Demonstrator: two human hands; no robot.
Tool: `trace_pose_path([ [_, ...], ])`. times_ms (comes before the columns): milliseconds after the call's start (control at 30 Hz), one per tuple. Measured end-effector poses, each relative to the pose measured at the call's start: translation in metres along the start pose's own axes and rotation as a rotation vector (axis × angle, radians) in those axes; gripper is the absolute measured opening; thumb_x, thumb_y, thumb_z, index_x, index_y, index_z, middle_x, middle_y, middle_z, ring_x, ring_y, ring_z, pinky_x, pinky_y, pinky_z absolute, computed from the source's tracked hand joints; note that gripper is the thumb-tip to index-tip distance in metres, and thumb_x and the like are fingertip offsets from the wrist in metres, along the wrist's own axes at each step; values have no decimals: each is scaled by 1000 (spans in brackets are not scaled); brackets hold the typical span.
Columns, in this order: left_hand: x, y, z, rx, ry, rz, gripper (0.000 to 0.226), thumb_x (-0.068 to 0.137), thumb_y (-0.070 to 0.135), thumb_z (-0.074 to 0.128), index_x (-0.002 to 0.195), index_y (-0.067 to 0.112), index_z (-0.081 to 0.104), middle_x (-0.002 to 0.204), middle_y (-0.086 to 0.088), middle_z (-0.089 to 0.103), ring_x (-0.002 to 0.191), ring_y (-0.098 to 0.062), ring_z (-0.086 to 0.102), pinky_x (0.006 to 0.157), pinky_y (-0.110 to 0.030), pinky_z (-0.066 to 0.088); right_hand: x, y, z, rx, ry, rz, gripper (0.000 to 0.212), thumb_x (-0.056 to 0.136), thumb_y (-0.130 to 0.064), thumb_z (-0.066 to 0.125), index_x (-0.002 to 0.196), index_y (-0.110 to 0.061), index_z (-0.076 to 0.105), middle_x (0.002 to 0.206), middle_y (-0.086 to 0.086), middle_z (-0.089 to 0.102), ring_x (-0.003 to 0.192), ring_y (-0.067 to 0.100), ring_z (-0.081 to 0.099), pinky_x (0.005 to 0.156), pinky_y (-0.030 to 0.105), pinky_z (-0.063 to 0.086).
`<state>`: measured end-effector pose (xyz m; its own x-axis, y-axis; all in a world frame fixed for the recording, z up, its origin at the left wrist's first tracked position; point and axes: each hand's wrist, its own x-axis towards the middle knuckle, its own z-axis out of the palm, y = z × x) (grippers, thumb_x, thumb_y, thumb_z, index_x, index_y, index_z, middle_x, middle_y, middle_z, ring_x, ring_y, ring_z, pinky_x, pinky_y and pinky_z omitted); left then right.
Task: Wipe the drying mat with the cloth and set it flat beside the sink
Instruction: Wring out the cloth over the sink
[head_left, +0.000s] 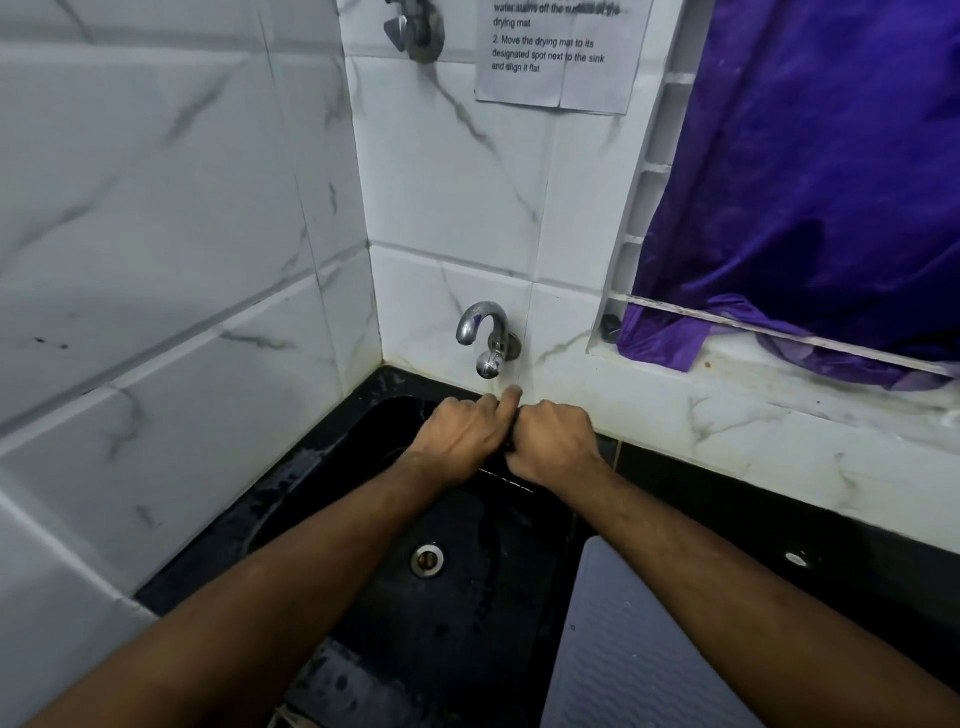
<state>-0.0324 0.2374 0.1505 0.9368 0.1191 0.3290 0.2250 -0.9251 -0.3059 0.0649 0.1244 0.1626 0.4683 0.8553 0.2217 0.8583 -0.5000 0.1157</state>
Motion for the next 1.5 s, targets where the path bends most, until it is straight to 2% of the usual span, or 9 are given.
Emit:
trace_pose_path([
  [233,-11,-30,4,149,56,422,48,92,13,48,137,4,32,84,-10,58,52,-24,59,44,-37,47,-8,-10,14,647,-383,152,33,59,-44,73,85,-24,69,81,-4,70,77,16,67,62,30,54],
  [400,-3,-31,-10,234,103,508,44,93,14,31,135,6,33,85,-9,58,56,-24,59,48,-35,46,-25,-25,27,1264,-275,334,23,62,-23,81,81,-16,72,73,-1,74,69,15,70,63,30,53],
  [533,-7,-34,-8,241,79,573,48,94,12,20,139,4,32,89,-11,56,59,-23,58,54,-40,53,-35,-31,32,1476,-369,360,16,69,-17,80,79,-12,67,49,-6,49,40,6,41,40,21,31],
  [733,-5,-28,-13,228,74,574,38,95,9,32,132,5,38,84,-9,57,53,-23,57,49,-38,51,-48,-33,35,1690,-398,384,30,74,-13,76,55,-20,54,45,-1,34,38,12,23,50,36,11],
  [967,23,-46,-91,141,189,416,31,92,15,51,115,12,31,86,-10,62,60,-33,64,47,-38,43,-15,-6,-56,1025,-92,223,19,73,-29,79,74,-18,64,62,-4,65,54,9,59,53,31,46],
  [1267,-7,-20,-112,44,526,37,32,72,15,61,104,17,57,78,-3,57,68,-29,55,48,-34,25,-30,3,-57,206,769,44,29,74,-47,66,86,-26,50,71,-5,57,61,14,53,47,25,29],
  [1333,-29,0,-64,-50,331,-15,32,78,19,65,110,16,65,87,-4,63,78,-29,60,52,-36,40,-46,-6,-12,176,553,8,19,79,-37,68,88,-24,57,81,-2,61,69,17,61,52,31,42],
  [1433,-61,32,-5,-197,-368,-144,29,91,36,55,116,24,58,111,-2,67,103,-27,66,77,-38,51,-59,-17,33,176,-301,68,27,81,-44,66,101,-26,62,96,0,68,92,28,69,75,38,57],
  [1500,-72,36,11,-325,-310,-217,27,88,42,53,110,27,54,108,2,67,98,-26,69,73,-38,52,-65,-17,43,199,-275,79,24,78,-44,63,96,-29,60,89,-1,69,87,29,70,72,39,55],
])
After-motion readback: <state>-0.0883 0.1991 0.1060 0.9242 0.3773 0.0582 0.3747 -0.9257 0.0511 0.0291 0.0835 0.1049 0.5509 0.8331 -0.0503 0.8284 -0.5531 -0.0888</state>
